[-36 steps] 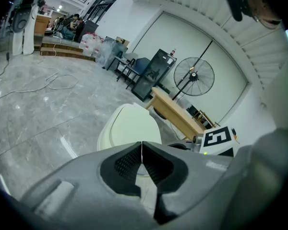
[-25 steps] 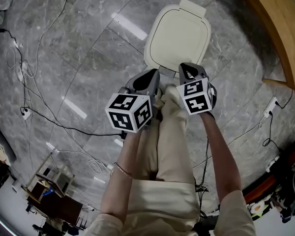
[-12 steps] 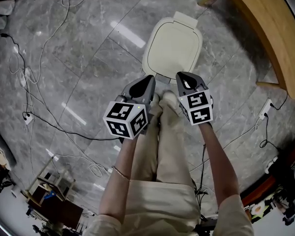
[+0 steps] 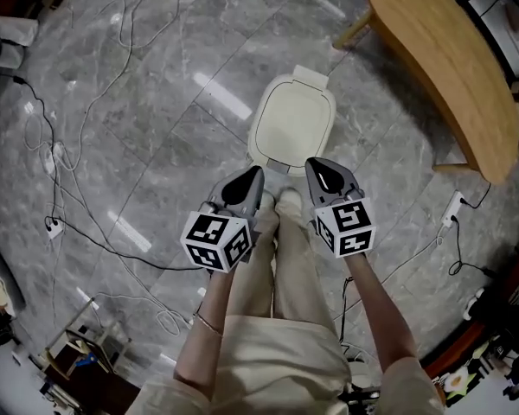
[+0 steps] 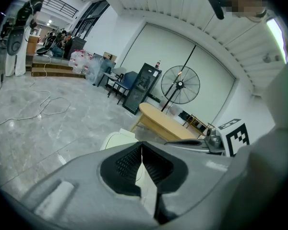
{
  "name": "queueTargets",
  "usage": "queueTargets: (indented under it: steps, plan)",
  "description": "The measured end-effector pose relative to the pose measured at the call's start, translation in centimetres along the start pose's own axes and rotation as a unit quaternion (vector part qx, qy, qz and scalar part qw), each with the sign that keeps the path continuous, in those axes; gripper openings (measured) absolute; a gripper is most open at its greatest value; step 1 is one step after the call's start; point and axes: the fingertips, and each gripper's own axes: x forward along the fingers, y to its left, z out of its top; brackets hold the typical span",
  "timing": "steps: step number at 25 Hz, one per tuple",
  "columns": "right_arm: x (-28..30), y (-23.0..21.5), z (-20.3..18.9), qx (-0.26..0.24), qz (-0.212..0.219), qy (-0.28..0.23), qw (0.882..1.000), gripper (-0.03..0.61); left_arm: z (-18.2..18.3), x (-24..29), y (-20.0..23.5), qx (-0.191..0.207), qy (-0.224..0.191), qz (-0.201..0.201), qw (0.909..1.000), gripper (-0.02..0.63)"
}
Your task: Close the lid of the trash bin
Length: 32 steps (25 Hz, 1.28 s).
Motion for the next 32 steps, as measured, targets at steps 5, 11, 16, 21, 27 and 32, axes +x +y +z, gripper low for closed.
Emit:
queueTargets:
  steps: [5,11,16,21,27,32]
  plan:
    - [-3.0,0.6,3.4,0.009,-0.001,-0.033,0.999,0.006,3.1,-2.3,-1.8,0.02,-0.023,-0.004,0.9995,0.023]
    - [-7.4,1.3,7.0,-0.004,0.012,-0.057,0.998,0.006,5.4,-5.0,-4.4,0.045,-0.033,-0.019,0.9983,0.023]
    - [-11.0,1.0,9.5,0.013,0.004,-0.09,0.996,0.005,8.1,-7.4,-5.9,0.065,-0.057,-0.021,0.996,0.023]
    - [-13.6,1.5,12.2,0.02,0.005,-0.122,0.992,0.005,11.0,-9.5,-7.6,0.1,-0.08,-0.026,0.9914,0.023]
    - [-16.3,1.2,15.6,0.025,0.006,-0.163,0.986,0.005,14.4,-11.1,-9.4,0.132,-0.108,-0.031,0.9849,0.023]
    - [-18.7,0.7,19.0,0.022,0.006,-0.208,0.978,0.005,17.3,-12.6,-10.6,0.154,-0.138,-0.027,0.9779,0.023]
